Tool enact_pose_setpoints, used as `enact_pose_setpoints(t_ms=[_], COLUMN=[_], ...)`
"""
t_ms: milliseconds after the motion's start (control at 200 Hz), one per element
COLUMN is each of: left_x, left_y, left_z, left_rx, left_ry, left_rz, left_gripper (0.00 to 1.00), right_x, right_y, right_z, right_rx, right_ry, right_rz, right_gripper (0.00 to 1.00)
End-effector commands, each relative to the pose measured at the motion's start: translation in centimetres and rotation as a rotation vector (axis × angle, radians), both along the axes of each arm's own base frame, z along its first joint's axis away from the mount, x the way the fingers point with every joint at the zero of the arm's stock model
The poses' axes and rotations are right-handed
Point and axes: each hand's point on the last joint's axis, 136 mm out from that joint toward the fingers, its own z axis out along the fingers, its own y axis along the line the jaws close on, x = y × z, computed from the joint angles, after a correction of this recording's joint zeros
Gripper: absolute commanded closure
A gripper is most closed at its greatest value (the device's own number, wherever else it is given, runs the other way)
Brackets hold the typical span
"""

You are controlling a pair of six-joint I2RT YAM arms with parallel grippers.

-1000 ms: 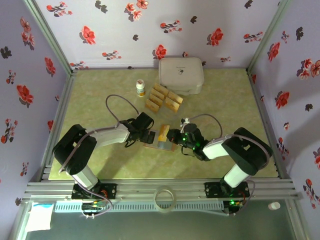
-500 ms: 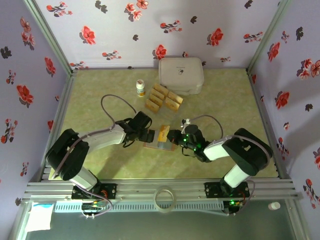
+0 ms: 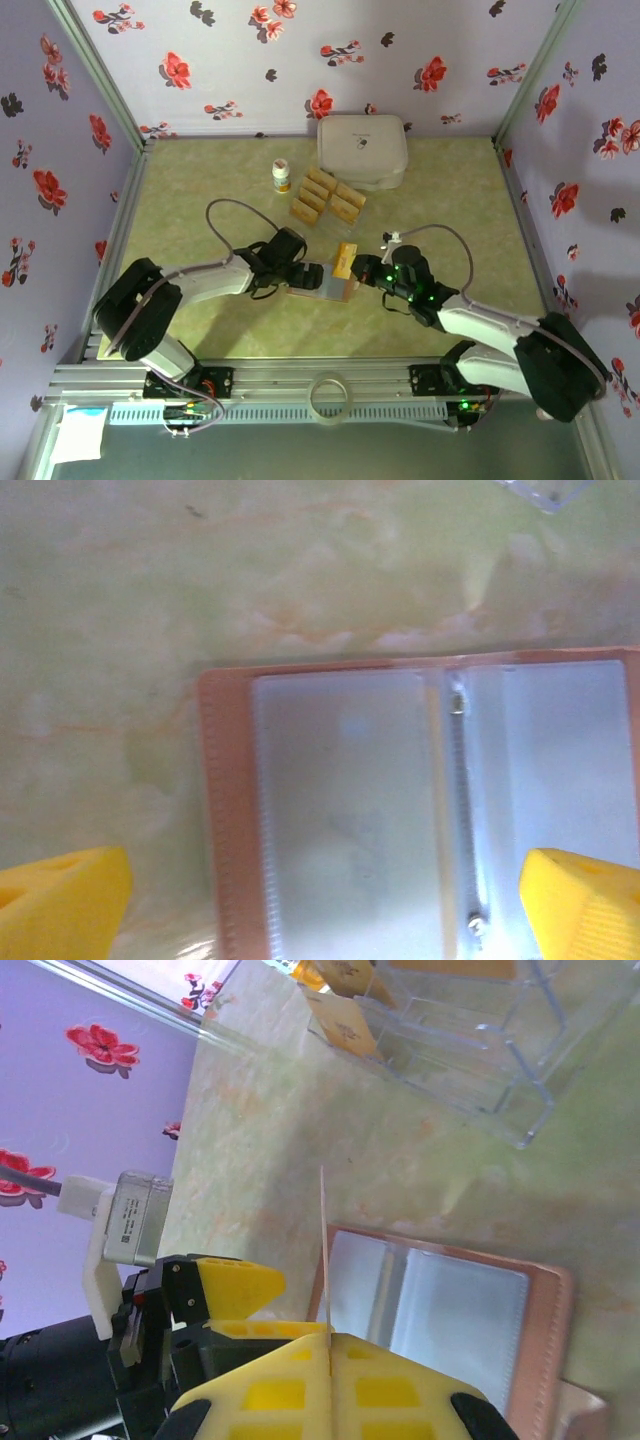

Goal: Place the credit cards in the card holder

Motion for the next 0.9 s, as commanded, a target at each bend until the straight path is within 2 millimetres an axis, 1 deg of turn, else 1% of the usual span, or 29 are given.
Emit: enact_pose_setpoints(t_ms=[0, 180, 320, 530, 615, 680, 730, 895], left_x=[-0.7, -1.7, -2.7, -4.5, -5.0, -5.0, -4.8, -3.1], left_y=[-1.4, -1.9, -2.2, -3.0, -3.1, -2.8, -2.1, -0.2], left_z=[-1.0, -2.1, -2.4, -2.0, -1.7, -1.4, -1.1, 0.6], left_rx=[-0.040, -0.019, -0.010, -0.024, -0.018, -0.012, 0.011, 0.071], left_ry=[0.024, 0.038, 0.035, 0.029, 0.020, 0.010, -0.007, -0.061], left_rz=[0.001, 0.012, 0.013, 0.014, 0.018, 0.028, 0.042, 0.084], left_gripper=[0.00, 0.00, 0.00, 0.00, 0.00, 0.00, 0.00, 0.00], right_x=[-1.0, -1.7, -2.0, -2.1, -2.1, -2.1, -2.0, -1.5], right_y=[-2.2, -3.3, -3.6, -3.6, -3.5, -3.4, -3.2, -1.9], right_z=[-2.0, -1.1, -0.5, -0.5, -0.4, -0.4, -0.4, -0.4], right_rx=[-0.099, -0.100, -0.096, -0.095, -0.096, -0.096, -0.096, -0.078], right_ry=[0.039, 0.023, 0.010, 0.011, 0.011, 0.011, 0.011, 0.009], right_rz=[-0.022, -0.034, -0.034, -0.024, -0.021, -0.015, -0.010, 0.036], right_gripper=[1.00, 1.00, 1.00, 1.00, 1.00, 1.00, 1.00, 1.00])
